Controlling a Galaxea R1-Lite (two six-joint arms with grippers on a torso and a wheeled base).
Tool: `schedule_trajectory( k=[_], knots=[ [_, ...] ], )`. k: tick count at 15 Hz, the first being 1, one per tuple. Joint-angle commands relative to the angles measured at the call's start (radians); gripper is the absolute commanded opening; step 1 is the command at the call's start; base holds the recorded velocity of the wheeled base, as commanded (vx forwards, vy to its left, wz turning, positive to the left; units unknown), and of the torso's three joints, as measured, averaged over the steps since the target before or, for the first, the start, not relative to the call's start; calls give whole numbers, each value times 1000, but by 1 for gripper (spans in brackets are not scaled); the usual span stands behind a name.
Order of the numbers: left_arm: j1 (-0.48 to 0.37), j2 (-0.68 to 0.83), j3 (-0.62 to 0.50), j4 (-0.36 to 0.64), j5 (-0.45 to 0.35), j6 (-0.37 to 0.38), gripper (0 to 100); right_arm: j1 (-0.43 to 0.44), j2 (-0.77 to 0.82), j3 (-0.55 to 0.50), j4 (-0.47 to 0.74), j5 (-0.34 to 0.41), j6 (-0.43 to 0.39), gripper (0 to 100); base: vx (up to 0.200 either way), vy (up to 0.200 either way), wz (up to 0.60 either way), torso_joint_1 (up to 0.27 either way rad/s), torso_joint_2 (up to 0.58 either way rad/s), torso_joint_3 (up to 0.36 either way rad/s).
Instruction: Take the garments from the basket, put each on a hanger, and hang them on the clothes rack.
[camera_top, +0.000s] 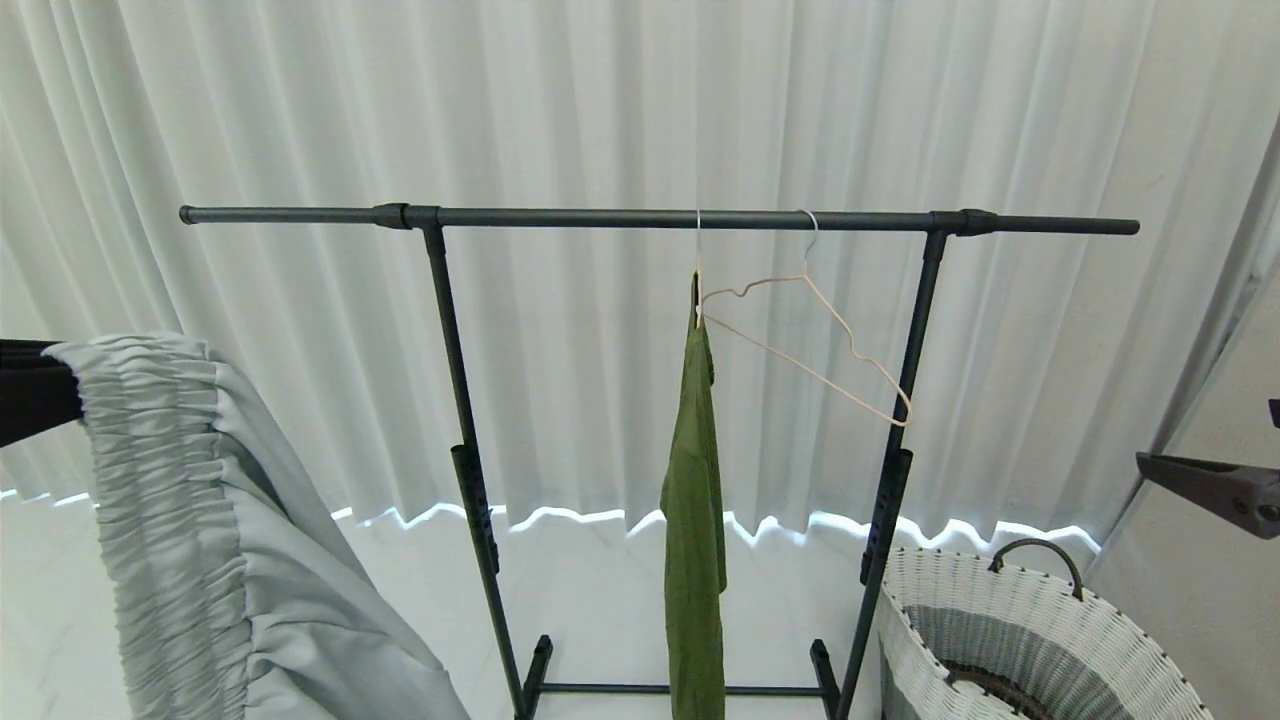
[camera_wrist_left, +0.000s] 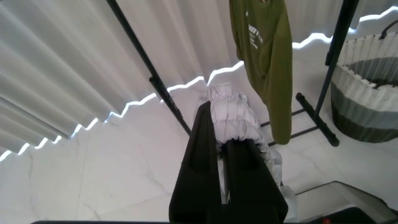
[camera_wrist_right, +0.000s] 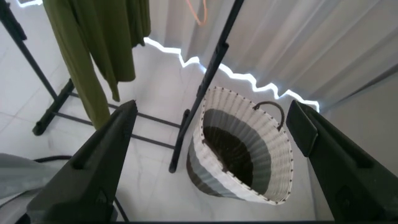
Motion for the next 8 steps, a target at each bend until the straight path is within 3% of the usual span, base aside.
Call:
schedule_trajectory(
  k=[1,5,8],
  knots=[
    [0,3,-1,0,1,1,0,0,3,1,-1,2,-1,100,0,0,0,237,-515,-286],
    [2,8,-1,0,1,0,0,0,2,16,-7,1,-1,100,0,0,0,82,-167,-95],
    [2,8,-1,0,1,0,0,-5,3,42,-66,1,-2,100,200,0,0,10,-20,-14]
  ],
)
